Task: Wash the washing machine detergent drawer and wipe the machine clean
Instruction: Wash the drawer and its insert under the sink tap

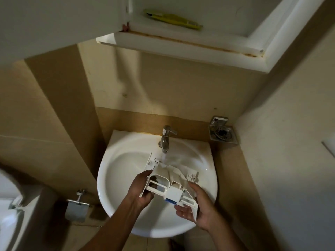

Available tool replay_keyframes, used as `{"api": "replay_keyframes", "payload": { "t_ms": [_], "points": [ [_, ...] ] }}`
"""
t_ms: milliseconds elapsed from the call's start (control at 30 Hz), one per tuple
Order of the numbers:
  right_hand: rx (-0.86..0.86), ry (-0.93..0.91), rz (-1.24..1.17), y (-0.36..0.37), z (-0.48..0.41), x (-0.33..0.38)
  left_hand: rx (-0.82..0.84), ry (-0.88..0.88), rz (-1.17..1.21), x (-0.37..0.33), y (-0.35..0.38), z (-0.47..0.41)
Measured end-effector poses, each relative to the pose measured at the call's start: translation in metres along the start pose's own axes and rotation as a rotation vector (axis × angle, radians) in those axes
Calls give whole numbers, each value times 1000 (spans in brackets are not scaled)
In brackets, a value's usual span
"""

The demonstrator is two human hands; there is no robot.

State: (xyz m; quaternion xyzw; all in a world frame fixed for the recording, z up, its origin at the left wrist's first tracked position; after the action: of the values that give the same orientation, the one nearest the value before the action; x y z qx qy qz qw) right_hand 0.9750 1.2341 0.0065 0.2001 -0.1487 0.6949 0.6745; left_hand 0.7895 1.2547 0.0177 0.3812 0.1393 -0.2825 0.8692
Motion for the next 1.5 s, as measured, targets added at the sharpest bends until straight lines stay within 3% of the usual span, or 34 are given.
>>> {"api": "replay_keyframes", "payload": {
  "t_ms": [133, 300, 467, 1167, 1500],
  "points": [
    [-38, -88, -23, -9, -7, 10, 11, -68, 7, 8, -6, 10],
    [-103, -187, 57, -21, -12, 30, 17, -176, -236, 11, -7, 9],
    [-114, -237, 167, -16, -14, 47, -78, -132, -316, -1, -16, 7],
    [29, -350, 485, 69, -14, 68, 37, -124, 8, -6, -65, 23],
    [70, -346, 459, 74, -11, 68, 55, -93, 48, -18, -67, 21]
  ]
}}
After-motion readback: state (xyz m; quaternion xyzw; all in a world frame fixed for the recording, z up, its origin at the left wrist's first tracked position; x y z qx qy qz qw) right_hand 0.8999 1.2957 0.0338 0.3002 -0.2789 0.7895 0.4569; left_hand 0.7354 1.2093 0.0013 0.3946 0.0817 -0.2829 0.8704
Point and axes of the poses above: each hand's wrist, its own z-axis away from the middle knuckle, its own y-axis out of the palm, x = y × z, the point moved 8 cm from there along -z, towards the middle knuckle, and after that the axes turned 8 degrees about z, right-handed, at the moved point
